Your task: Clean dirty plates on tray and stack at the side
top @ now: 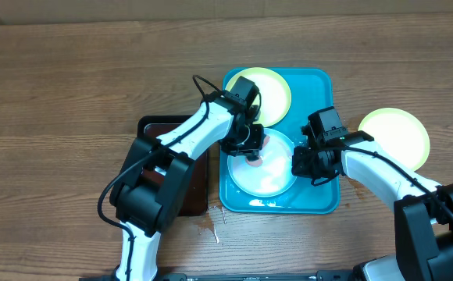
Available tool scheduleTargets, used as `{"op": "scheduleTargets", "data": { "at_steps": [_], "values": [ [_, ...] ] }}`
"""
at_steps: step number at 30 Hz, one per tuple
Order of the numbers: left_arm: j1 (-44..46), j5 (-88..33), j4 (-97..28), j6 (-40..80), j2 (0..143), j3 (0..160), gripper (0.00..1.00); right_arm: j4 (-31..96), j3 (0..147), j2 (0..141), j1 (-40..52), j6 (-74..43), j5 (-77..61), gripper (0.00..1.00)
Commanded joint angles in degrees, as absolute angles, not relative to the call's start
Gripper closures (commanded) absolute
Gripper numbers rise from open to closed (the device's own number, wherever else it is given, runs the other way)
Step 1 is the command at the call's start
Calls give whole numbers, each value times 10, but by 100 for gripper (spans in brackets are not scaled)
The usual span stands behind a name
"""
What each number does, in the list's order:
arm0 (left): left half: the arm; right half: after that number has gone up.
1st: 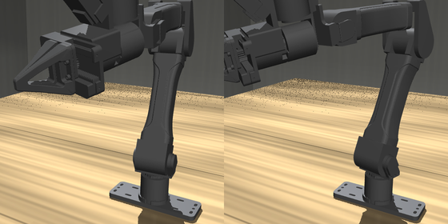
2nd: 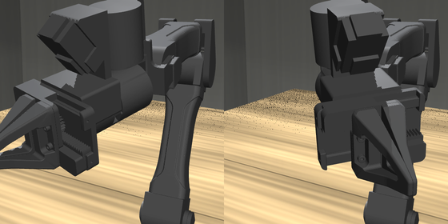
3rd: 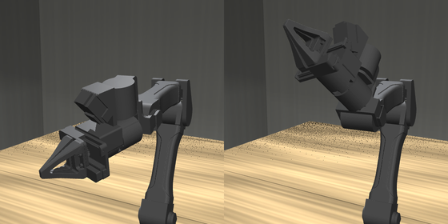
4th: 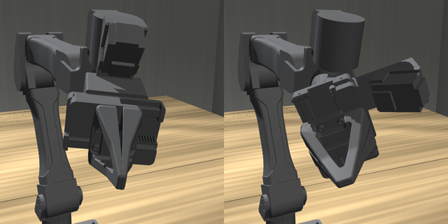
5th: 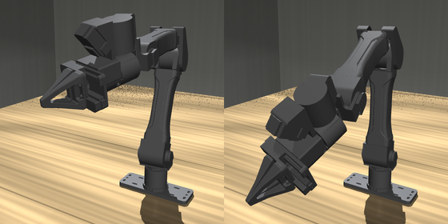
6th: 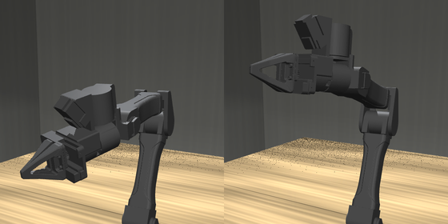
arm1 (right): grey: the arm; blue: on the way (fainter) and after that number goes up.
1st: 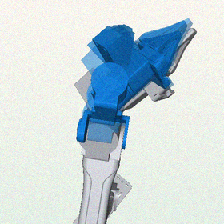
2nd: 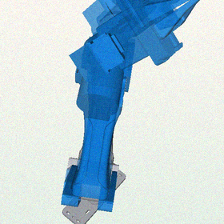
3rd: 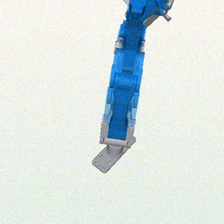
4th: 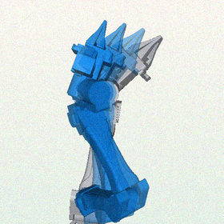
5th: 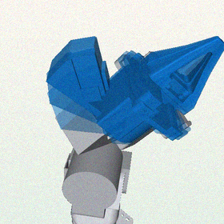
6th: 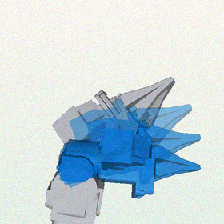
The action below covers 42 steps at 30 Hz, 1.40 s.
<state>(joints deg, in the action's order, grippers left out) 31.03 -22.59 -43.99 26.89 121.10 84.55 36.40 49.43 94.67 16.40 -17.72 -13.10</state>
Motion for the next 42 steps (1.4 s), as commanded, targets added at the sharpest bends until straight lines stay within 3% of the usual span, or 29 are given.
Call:
{"op": "scheduleTargets", "data": {
  "at_steps": [1,9,17,22,33,42],
  "values": [
    [311,-298,-429,259,1225,842,96,362,492,947,164,-163,-132,96],
    [317,-331,-466,261,1225,842,96,362,492,947,164,-163,-132,96],
    [364,-241,-489,338,1225,842,96,364,492,947,164,-163,-132,96],
    [357,-203,-524,368,1225,842,96,365,492,947,164,-163,-132,96],
    [326,3,-667,376,1225,887,96,364,492,947,164,-163,-132,96],
    [323,-67,-727,324,1176,965,96,365,492,947,164,-163,-132,96]
  ]
}}
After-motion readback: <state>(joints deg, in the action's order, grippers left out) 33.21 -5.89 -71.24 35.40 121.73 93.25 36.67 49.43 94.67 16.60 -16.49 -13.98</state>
